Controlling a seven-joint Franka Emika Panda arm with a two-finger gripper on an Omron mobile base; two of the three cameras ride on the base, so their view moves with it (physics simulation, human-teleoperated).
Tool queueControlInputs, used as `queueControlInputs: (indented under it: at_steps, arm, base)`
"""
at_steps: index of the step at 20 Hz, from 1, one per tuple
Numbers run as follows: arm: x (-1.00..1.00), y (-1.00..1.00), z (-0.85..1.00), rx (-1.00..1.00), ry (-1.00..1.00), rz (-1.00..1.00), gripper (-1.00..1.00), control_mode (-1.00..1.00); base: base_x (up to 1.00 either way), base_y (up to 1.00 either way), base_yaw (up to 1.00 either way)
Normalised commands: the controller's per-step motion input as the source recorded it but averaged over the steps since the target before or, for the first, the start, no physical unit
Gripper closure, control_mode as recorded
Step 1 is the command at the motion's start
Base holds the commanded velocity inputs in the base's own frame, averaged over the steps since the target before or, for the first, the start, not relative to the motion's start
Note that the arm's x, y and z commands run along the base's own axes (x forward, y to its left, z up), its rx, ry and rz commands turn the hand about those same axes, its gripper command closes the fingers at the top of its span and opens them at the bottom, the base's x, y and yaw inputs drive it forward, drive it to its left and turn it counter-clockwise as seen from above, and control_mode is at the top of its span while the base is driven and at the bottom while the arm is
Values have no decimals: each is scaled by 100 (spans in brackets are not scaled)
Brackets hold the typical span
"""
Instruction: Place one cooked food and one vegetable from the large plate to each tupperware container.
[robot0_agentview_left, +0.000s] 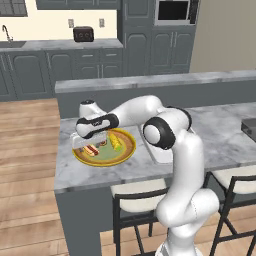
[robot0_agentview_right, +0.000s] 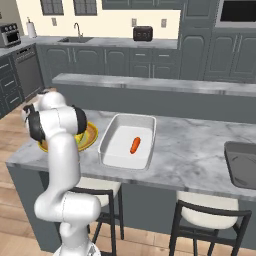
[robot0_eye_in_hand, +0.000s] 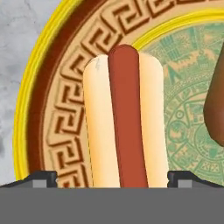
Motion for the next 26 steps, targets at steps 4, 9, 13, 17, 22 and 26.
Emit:
queueControlInputs:
  at_steps: [4,9,13,17,22,26]
  arm:
    - [13,-3,-62,-1,16,-5,-100,-100]
    - [3,-2,-30,0,4,-2,-100,-100]
    - [0,0,-3,0,0,0,100,-100]
    - [-6,7,9,-4,0,-2,100,-100]
    - [-57,-20,74,-9,0,-6,100,-100]
    - [-58,-71,94,-16,-1,0,100,-100]
  base:
    - [0,0,0]
    - [0,0,0]
    - [0,0,0]
    - [0,0,0]
    - [0,0,0]
    - [0,0,0]
